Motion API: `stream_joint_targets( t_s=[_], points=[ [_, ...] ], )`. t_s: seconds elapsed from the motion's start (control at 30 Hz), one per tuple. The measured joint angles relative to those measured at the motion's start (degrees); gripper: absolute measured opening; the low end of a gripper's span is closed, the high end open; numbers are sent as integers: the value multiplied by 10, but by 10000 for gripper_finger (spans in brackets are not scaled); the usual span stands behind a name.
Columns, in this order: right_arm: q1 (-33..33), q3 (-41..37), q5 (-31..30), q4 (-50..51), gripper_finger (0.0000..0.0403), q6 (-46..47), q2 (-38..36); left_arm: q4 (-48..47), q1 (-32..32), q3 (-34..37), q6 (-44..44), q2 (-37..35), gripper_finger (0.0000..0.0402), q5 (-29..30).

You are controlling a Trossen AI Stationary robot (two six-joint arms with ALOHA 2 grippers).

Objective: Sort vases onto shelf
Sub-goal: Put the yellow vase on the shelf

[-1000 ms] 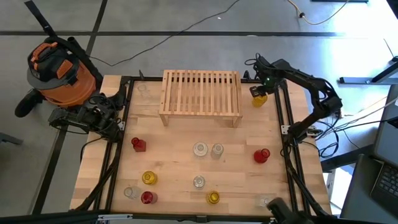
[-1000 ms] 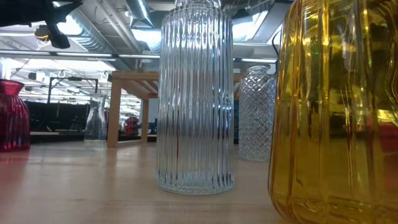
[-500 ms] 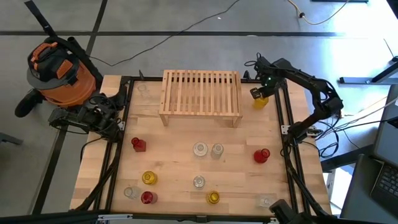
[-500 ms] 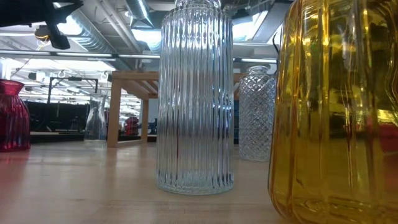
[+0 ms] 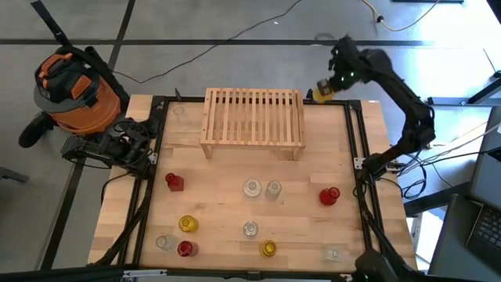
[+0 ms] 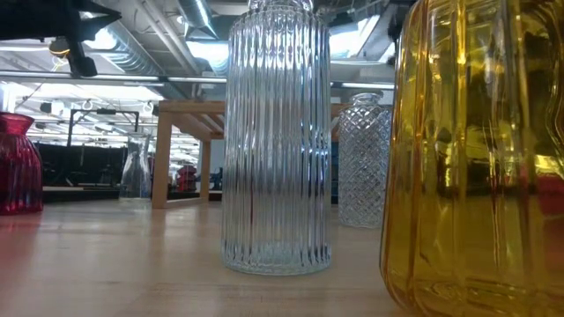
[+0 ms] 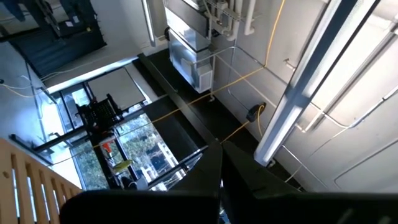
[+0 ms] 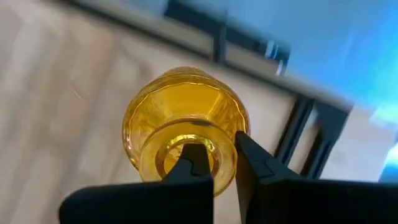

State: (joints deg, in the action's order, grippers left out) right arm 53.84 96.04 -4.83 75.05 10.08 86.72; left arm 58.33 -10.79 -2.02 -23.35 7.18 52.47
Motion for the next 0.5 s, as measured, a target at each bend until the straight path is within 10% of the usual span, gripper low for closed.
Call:
stream_joint_targets(
  t_s=[0.37,0.5],
  points=[
    [-96,371,-21,137,5,-35,179,-9,0,0,0,0,0,17],
    [-115,347,9,135,4,-48,214,-9,0,0,0,0,0,16]
  ],
)
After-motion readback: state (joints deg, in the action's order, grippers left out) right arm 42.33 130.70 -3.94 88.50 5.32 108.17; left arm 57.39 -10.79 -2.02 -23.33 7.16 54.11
